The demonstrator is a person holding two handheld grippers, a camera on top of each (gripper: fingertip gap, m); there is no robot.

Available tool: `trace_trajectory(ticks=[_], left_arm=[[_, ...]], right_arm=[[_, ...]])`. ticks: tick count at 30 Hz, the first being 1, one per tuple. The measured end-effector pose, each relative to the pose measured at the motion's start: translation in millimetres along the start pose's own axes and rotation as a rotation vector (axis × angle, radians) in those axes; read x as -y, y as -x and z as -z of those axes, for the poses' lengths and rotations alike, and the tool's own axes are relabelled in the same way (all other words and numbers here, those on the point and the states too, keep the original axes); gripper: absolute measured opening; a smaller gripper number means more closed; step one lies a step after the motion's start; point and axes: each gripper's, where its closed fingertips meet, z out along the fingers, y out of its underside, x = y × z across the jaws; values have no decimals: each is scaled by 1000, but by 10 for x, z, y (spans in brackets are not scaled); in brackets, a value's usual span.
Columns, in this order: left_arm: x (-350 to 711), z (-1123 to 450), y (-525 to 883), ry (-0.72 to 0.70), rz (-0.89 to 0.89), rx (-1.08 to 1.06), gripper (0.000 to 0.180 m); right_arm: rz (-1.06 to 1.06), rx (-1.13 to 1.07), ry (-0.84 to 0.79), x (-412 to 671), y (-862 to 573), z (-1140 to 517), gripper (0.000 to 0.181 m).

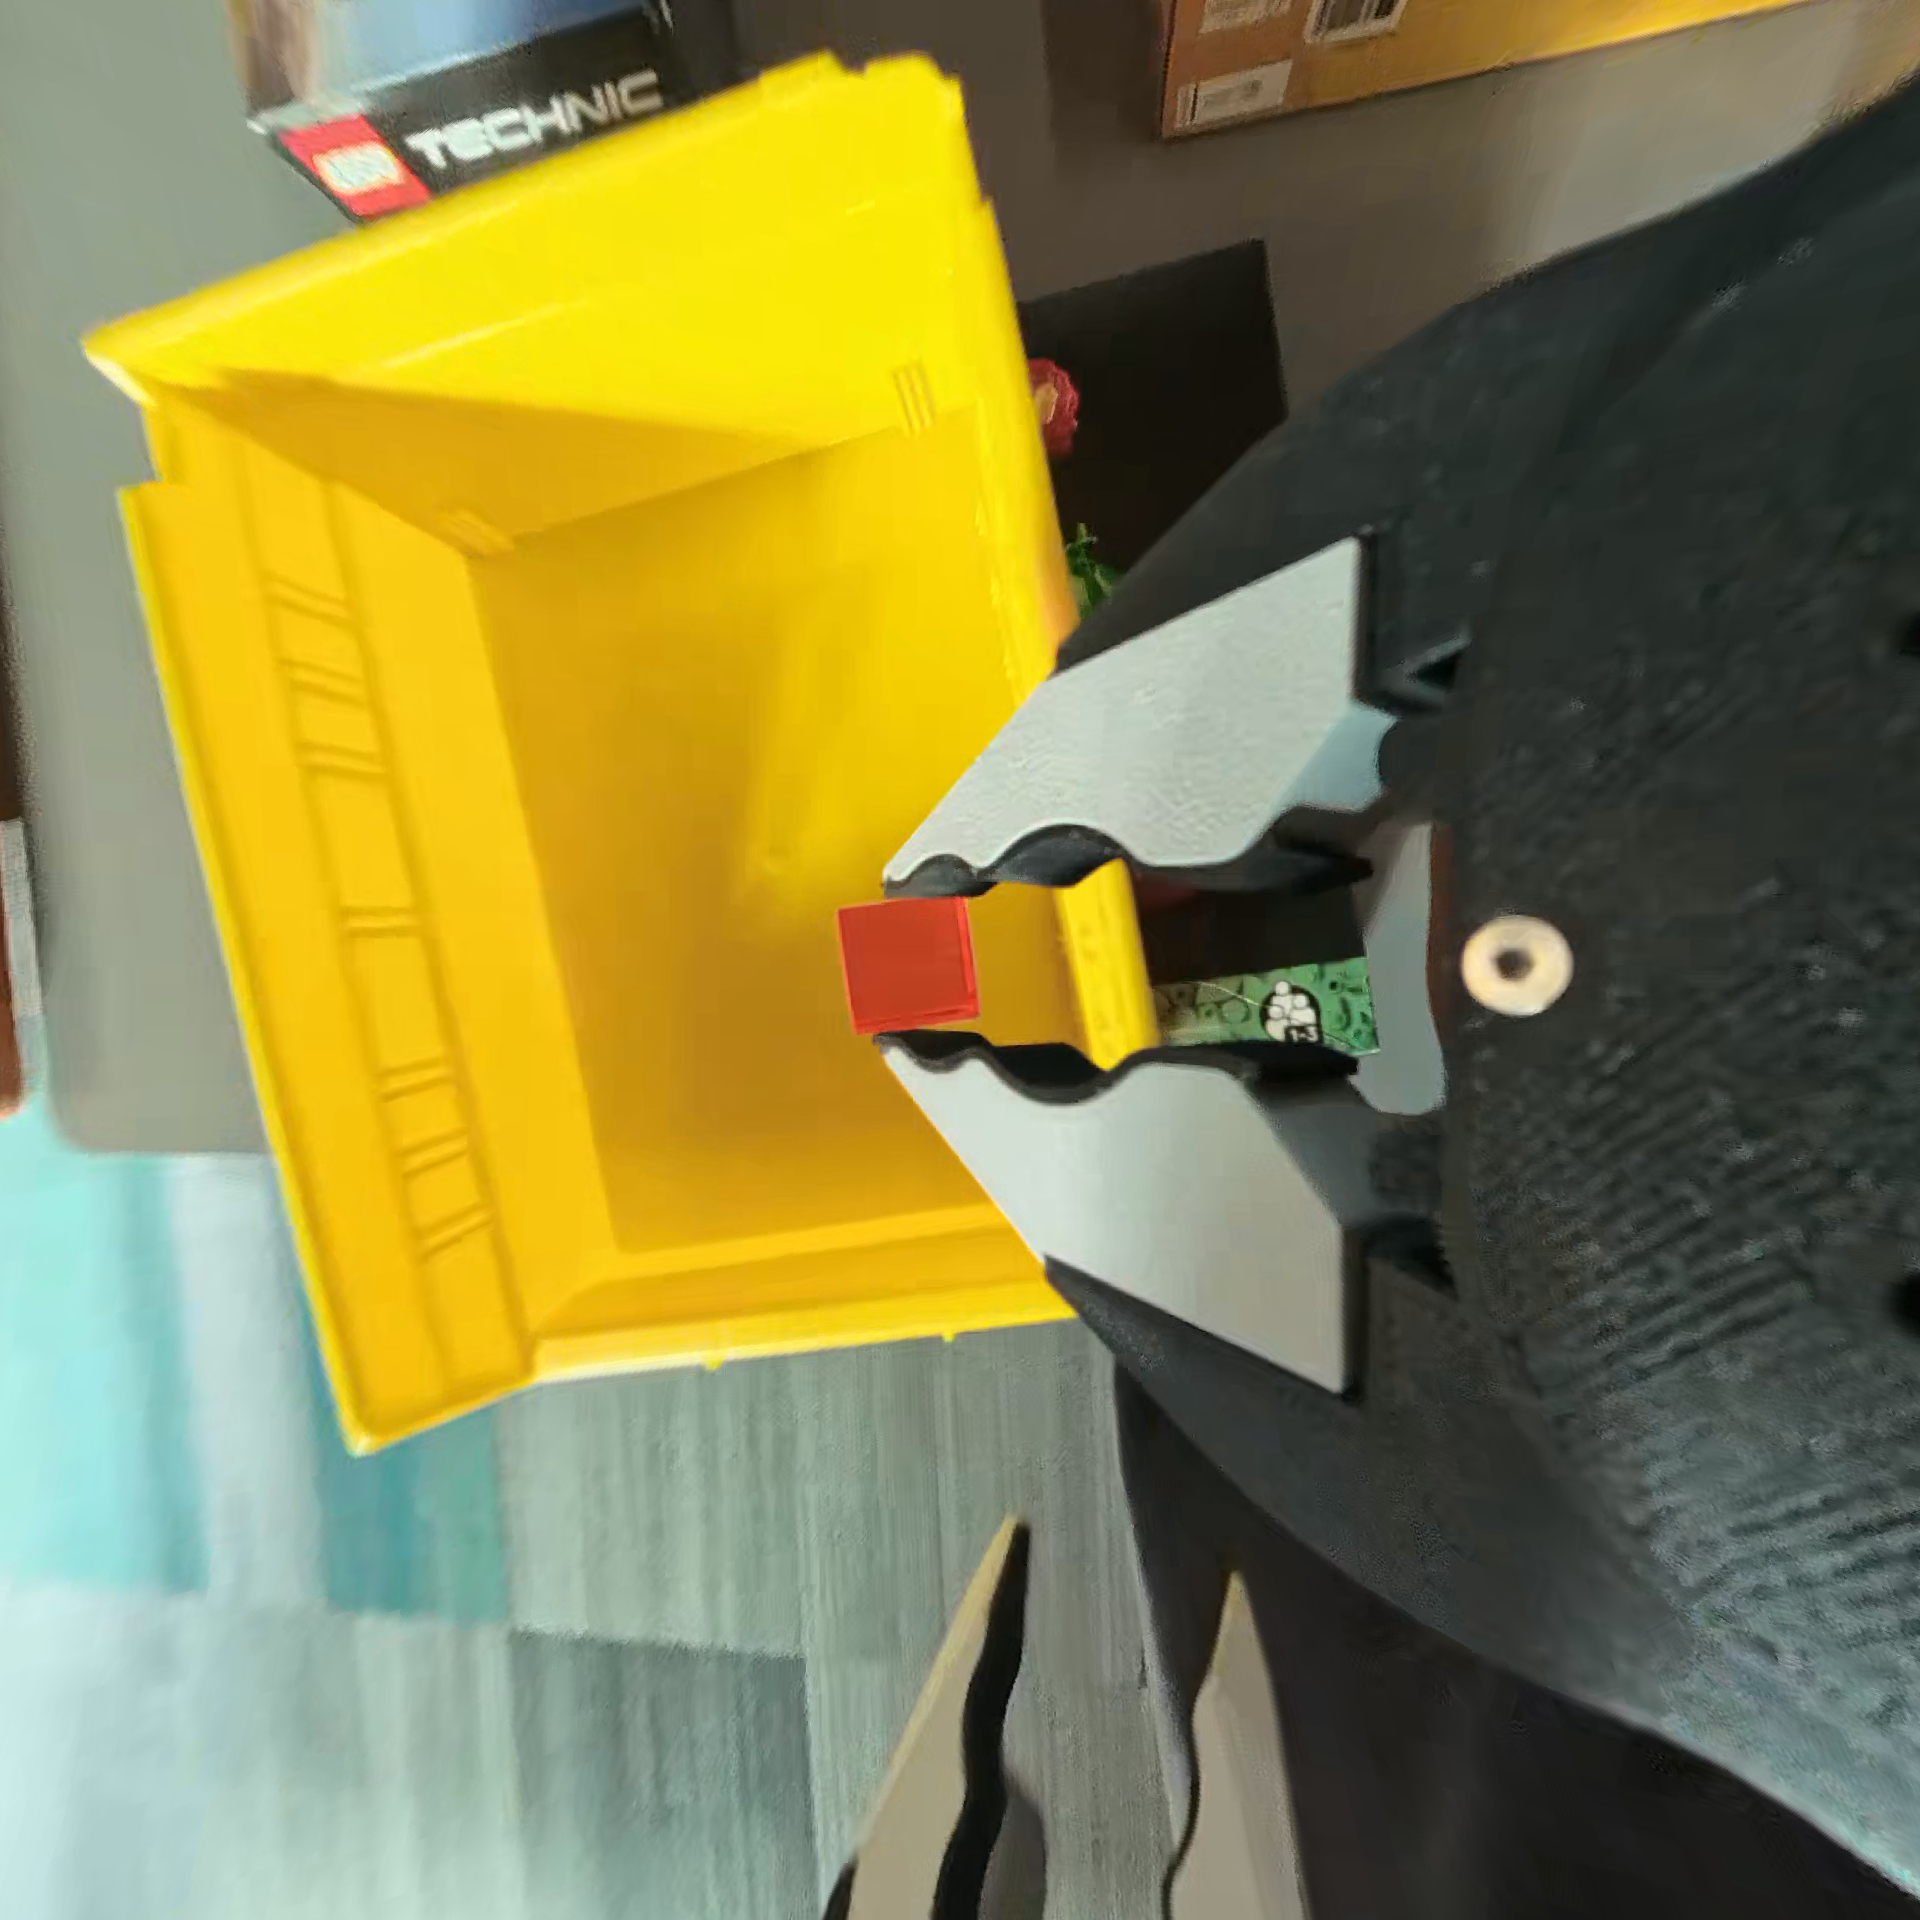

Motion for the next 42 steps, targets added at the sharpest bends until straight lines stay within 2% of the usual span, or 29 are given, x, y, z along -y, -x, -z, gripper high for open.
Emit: trace_trajectory(ticks=[4,7,11,14,18,21,28,31,33,39,42], left_arm=[[91,153,482,-12,52,-22,43],[127,223,682,-11,86,-83,45],[198,261,815,13,27,-114,45],[382,254,791,6,-37,-123,45],[780,169,573,-50,-106,-134,45],[1042,50,274,-79,-134,-145,45],[1180,-296,-615,-57,-234,-166,44],[1049,-446,-974,-9,-287,-173,44],[948,-539,-1162,24,-315,-170,44],[851,-653,-1429,52,-313,-129,44],[892,-659,-1434,35,-268,-104,44]], right_arm=[[-59,-70,125,-99,-99,-310,27],[-163,-111,64,-73,-153,-157,42],[-341,-198,-31,-355,-286,345,42],[-498,-317,-28,-971,-457,802,43],[-667,-498,112,-2225,-612,1350,46],[-719,-528,248,-3059,-568,1533,47],[-577,-287,389,-3667,-261,1272,65],[-453,-150,436,-3818,-81,1155,51],[-415,-112,411,-3855,-56,1117,26],[-335,-151,229,-3552,-442,1263,24],[-249,-151,190,-3388,-651,1307,24]])
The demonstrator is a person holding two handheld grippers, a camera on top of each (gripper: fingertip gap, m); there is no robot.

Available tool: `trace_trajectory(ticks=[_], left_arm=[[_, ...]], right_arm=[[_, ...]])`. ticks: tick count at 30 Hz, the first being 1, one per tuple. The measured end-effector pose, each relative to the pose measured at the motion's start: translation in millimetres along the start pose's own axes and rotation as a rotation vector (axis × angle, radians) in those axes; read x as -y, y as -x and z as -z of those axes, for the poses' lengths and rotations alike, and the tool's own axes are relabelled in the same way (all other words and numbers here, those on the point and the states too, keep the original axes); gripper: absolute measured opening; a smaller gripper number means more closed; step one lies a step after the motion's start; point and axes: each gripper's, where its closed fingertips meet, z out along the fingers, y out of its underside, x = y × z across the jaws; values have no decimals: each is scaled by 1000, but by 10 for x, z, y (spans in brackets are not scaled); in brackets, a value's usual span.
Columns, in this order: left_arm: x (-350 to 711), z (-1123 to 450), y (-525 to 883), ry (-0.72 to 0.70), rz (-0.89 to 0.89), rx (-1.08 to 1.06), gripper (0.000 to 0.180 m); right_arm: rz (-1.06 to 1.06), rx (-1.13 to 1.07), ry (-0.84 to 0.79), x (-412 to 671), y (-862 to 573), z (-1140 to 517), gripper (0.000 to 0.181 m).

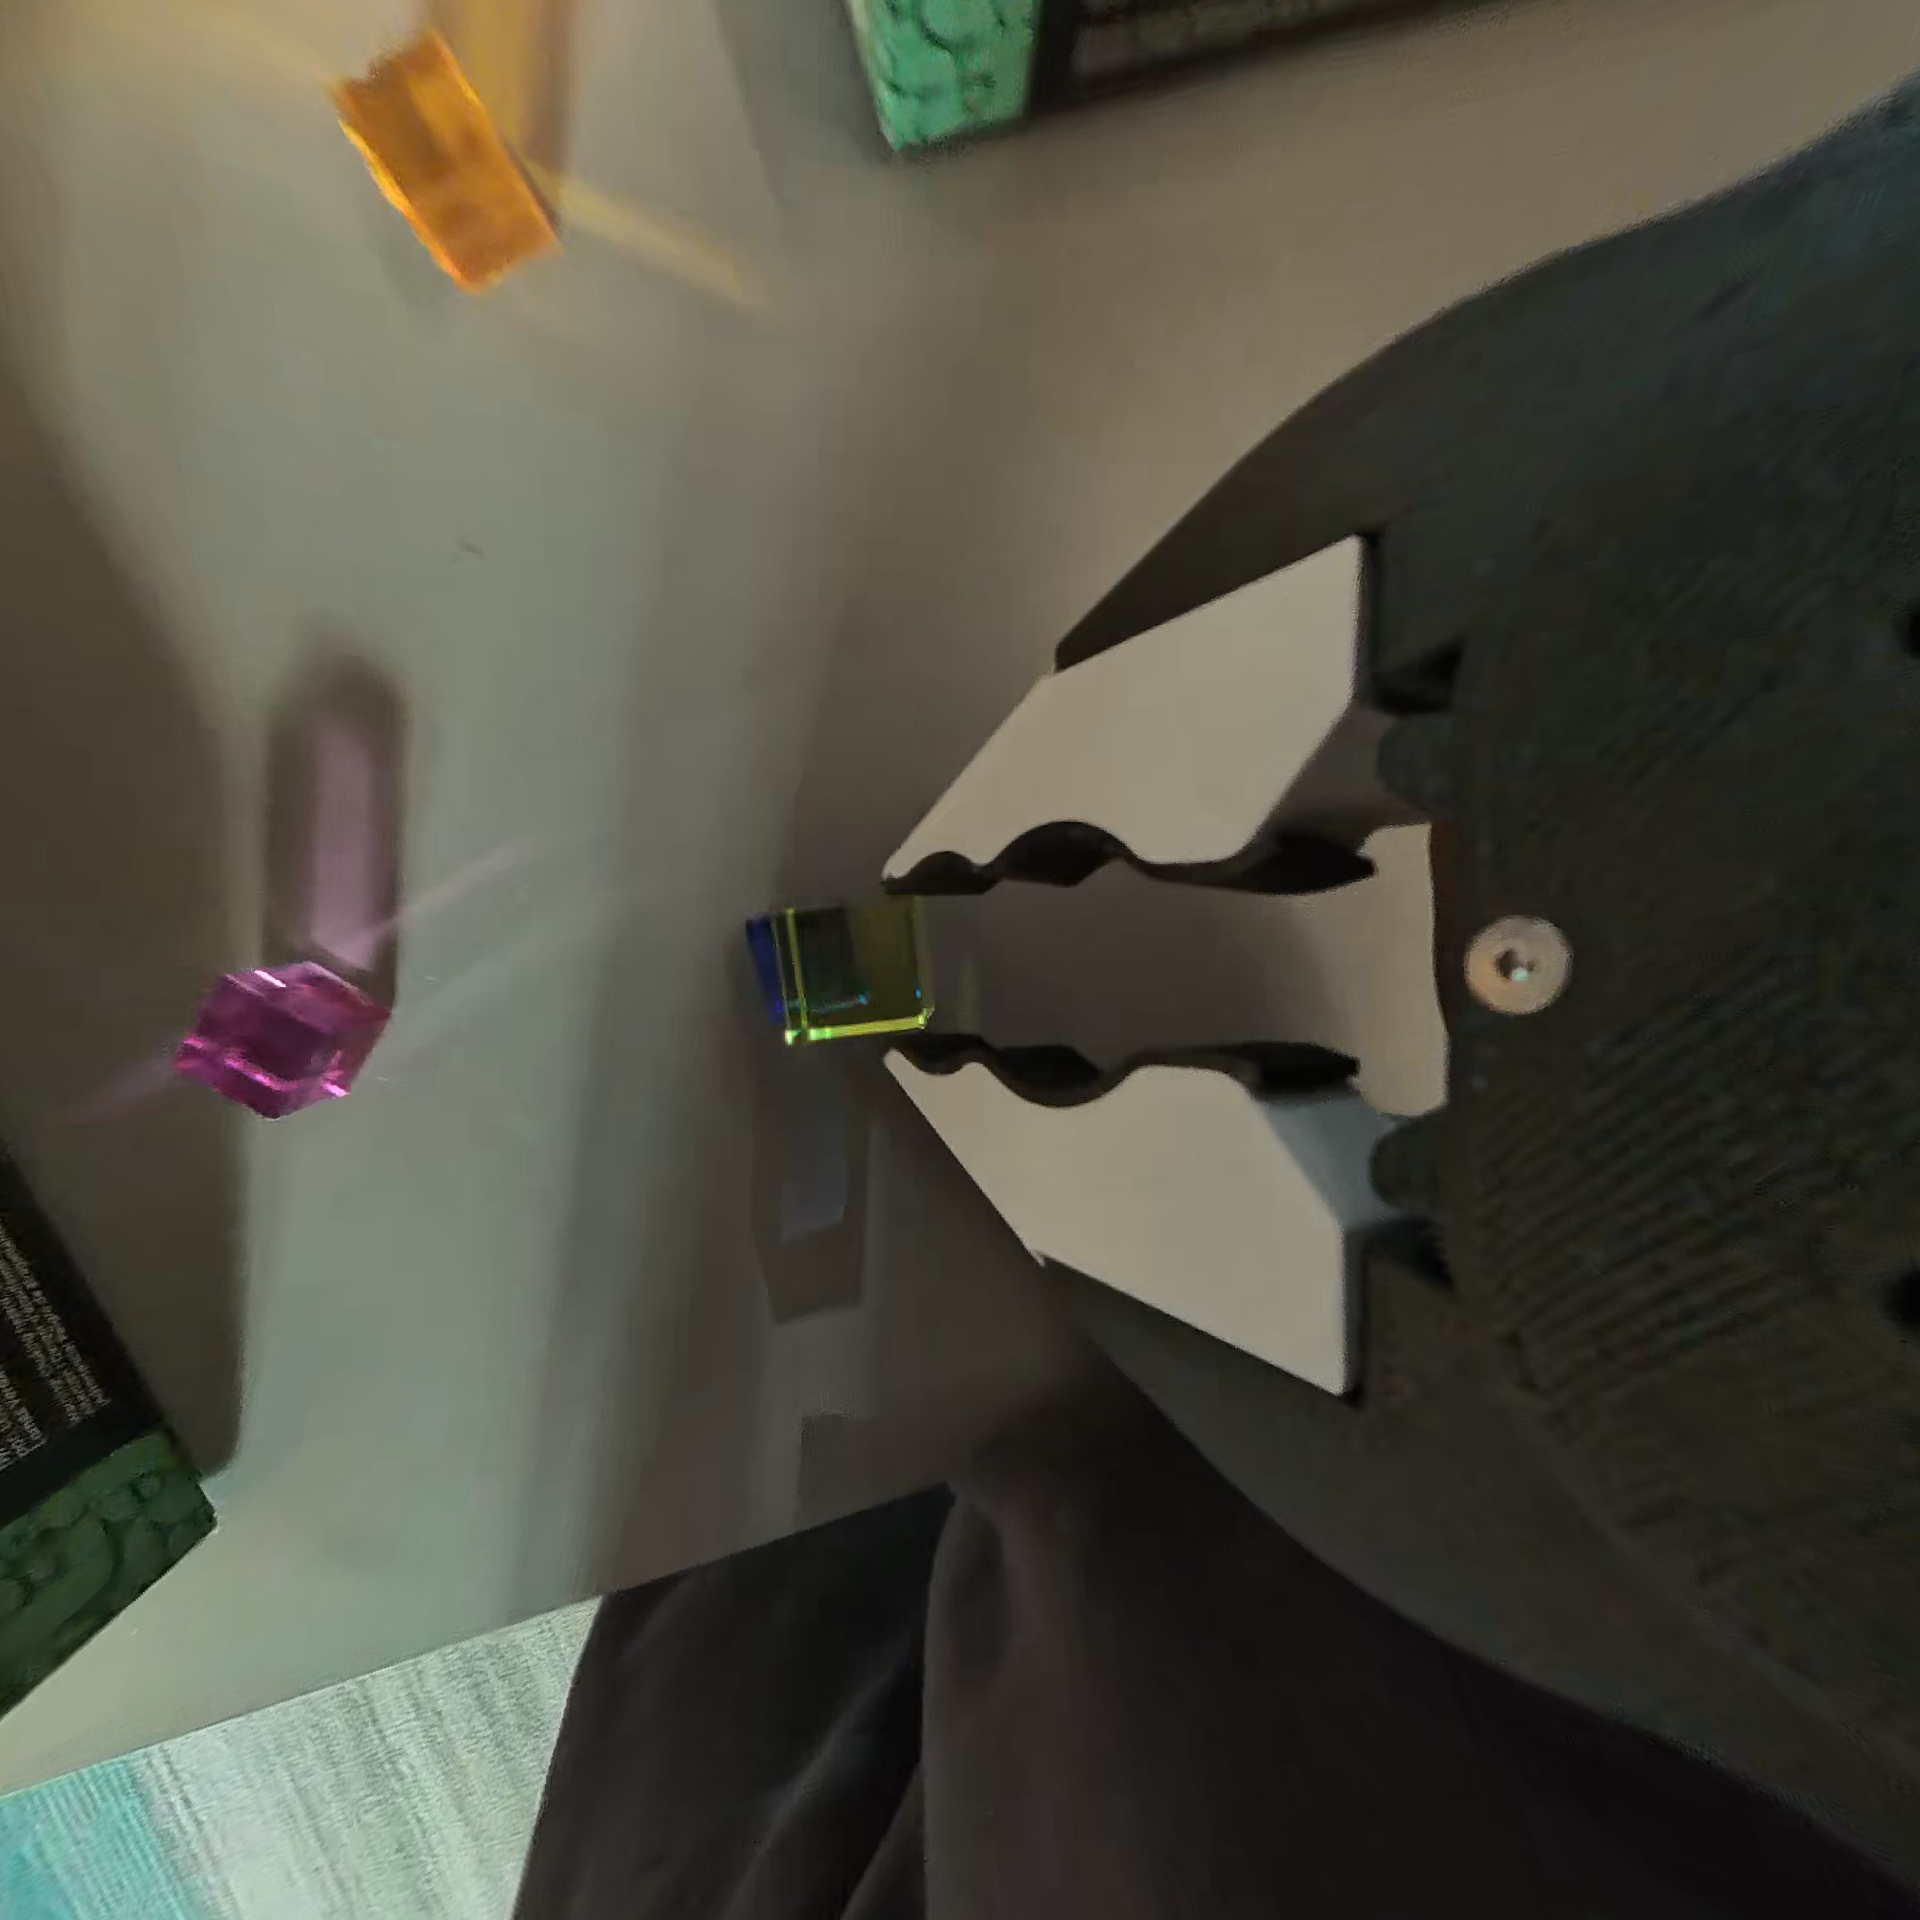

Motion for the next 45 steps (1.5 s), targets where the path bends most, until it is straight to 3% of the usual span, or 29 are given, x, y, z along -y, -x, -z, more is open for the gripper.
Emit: trace_trajectory(ticks=[9,12,17,22,25,27,38,45], left_arm=[[-12,22,12,-13,54,60,44],[-59,45,30,-10,75,72,44],[-101,64,51,-7,96,77,44],[-124,65,56,3,91,75,44],[-127,73,66,6,85,75,44],[-126,85,84,3,82,78,44],[-137,127,268,-37,114,41,44],[-146,294,564,-101,143,27,44]], right_arm=[[94,90,88,58,-5,-211,25],[91,67,79,62,-21,-232,43],[87,70,69,41,-16,-246,52],[97,100,68,60,21,-350,47],[128,102,127,-24,20,-441,28],[138,89,144,-45,-6,-457,26],[19,71,4,501,-37,-144,26],[51,111,-257,2031,406,192,26]])
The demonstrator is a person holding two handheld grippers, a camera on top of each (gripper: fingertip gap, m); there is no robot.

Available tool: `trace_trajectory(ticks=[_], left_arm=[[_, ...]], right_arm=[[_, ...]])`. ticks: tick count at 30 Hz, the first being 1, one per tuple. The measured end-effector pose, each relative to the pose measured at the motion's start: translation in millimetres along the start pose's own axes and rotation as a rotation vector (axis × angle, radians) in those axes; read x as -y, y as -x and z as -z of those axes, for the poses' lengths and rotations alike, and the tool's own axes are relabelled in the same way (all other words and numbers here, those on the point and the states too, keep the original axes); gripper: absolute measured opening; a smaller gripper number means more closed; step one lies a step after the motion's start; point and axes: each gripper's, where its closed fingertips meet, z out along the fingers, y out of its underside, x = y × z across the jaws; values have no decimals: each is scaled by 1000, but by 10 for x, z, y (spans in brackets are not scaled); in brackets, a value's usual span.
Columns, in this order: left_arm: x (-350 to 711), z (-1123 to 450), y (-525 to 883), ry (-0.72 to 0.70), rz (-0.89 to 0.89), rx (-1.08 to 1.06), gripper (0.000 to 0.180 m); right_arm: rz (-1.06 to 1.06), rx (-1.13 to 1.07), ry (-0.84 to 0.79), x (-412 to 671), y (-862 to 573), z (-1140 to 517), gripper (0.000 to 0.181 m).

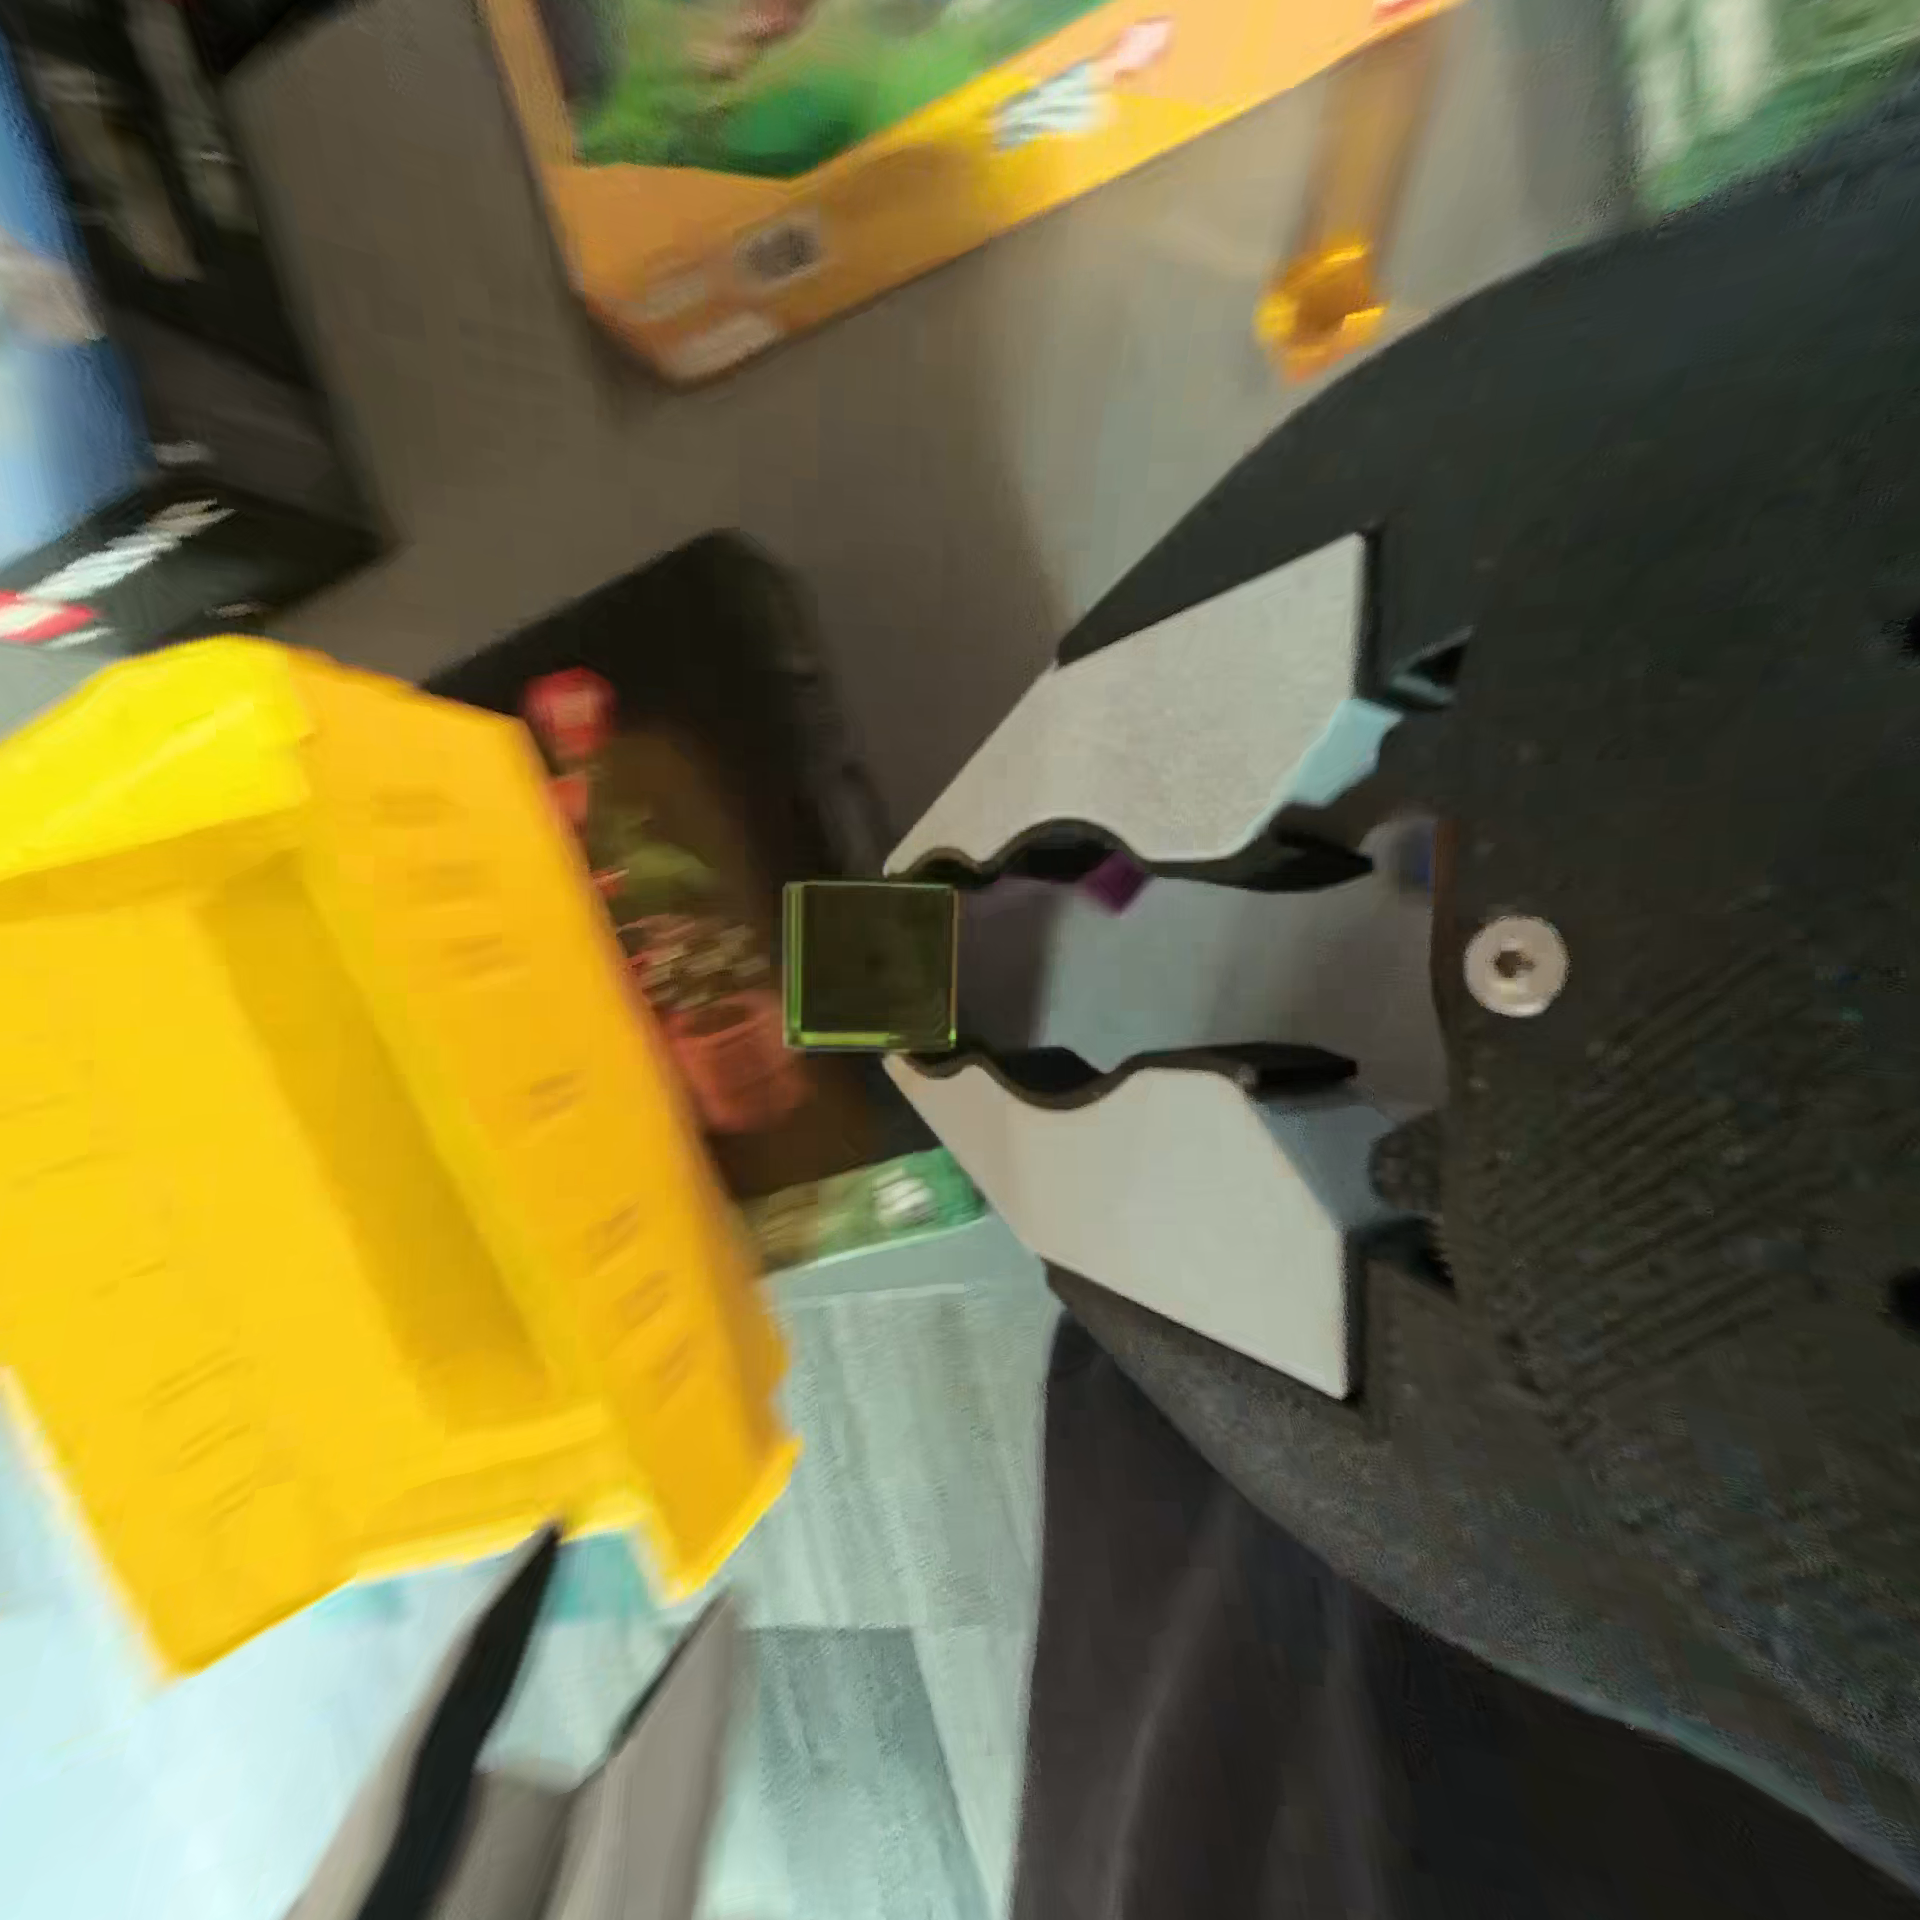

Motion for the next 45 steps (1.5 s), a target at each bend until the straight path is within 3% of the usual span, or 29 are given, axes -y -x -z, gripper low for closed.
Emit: trace_trajectory(ticks=[4,8,10,16,21,24,28,33,35,37,45], left_arm=[[2,170,281,-38,38,6,44],[-7,405,607,-70,63,38,43],[-27,516,766,-82,80,55,43],[-70,686,1035,-94,117,66,44],[162,550,729,-81,-51,12,43],[298,280,352,-50,-186,-43,43],[369,-179,-222,13,-273,-127,43],[170,-640,-690,130,-222,-146,44],[-19,-776,-718,200,-236,-103,44],[-168,-891,-719,255,-248,-64,44],[-545,-1766,-356,454,-342,115,45]], right_arm=[[95,100,-66,931,488,-443,26],[207,83,49,1155,690,-1008,26],[193,74,61,1186,710,-1145,38],[-21,-15,19,901,376,-807,45],[-264,-286,97,-162,-532,-41,46],[-414,-391,195,-914,-1012,337,58],[-527,-406,244,-1362,-1482,361,73],[-622,-360,266,-1423,-1925,-89,73],[-639,-347,337,-1544,-1993,-281,66],[-613,-359,359,-1584,-2034,-351,26],[-397,-273,240,-1360,-1426,254,25]])
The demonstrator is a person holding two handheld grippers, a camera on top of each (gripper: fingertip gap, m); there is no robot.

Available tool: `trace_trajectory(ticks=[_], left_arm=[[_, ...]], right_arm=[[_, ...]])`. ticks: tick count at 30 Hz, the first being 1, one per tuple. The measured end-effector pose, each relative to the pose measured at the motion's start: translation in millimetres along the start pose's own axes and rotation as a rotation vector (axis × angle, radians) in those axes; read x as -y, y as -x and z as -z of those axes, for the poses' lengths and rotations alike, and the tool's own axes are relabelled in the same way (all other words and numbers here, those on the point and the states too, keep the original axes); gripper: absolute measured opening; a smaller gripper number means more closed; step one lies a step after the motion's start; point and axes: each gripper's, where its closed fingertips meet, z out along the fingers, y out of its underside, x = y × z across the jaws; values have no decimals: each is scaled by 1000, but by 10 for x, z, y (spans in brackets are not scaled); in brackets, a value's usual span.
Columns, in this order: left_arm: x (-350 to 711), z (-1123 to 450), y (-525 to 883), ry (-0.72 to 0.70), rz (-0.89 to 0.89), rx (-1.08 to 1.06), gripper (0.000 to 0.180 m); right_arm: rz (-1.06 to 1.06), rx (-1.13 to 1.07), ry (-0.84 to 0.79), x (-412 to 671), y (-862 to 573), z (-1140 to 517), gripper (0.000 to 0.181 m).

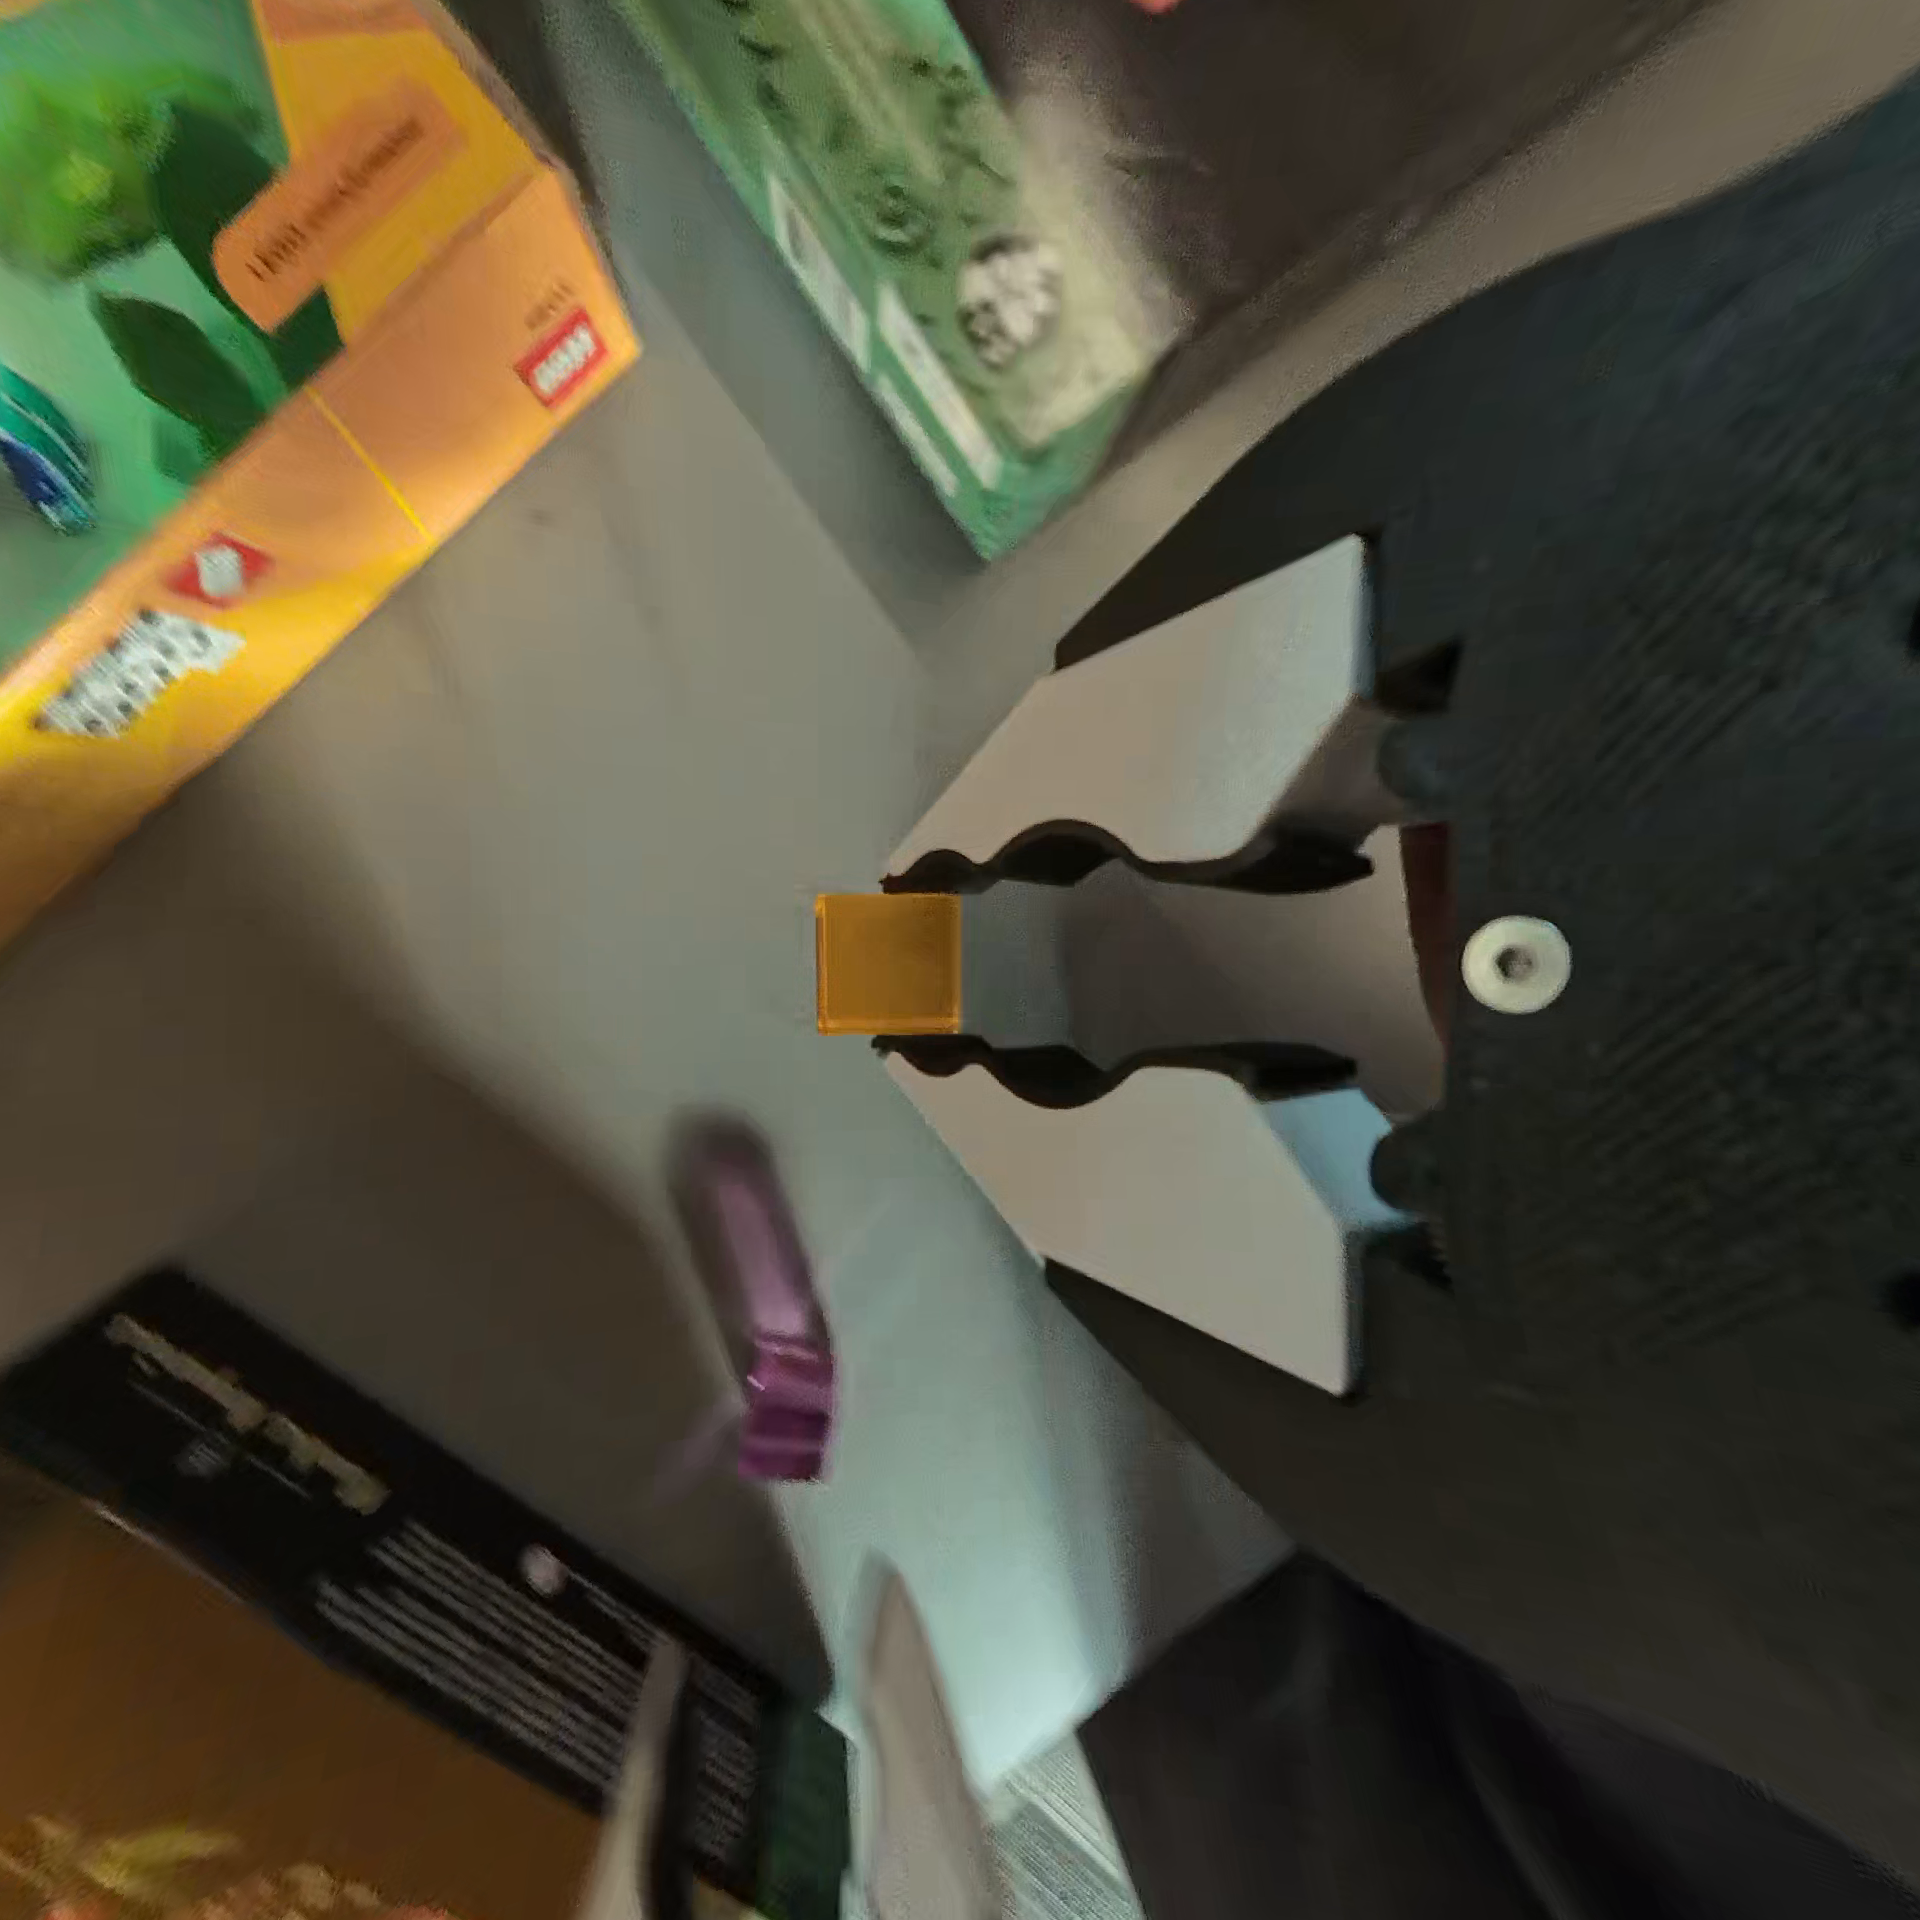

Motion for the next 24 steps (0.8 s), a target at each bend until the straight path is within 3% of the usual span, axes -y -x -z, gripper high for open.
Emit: trace_trajectory(ticks=[4,6,8,12,17,20,24], left_arm=[[-80,-505,71,117,-110,18,44],[-207,-636,74,196,-164,8,28],[-192,-604,75,185,-173,1,27],[121,-22,70,-24,-107,-34,27],[380,1290,583,-331,40,32,27],[104,1649,1286,-375,211,118,27],[-479,1516,1937,-298,433,76,27]], right_arm=[[20,30,9,-455,206,442,25],[-9,22,-1,-623,235,605,25],[-55,22,-31,-689,251,731,25],[-91,29,-135,-440,317,909,25],[51,206,-267,489,1132,935,25],[202,338,-307,1112,1979,802,24],[386,392,-236,1557,2877,297,25]])
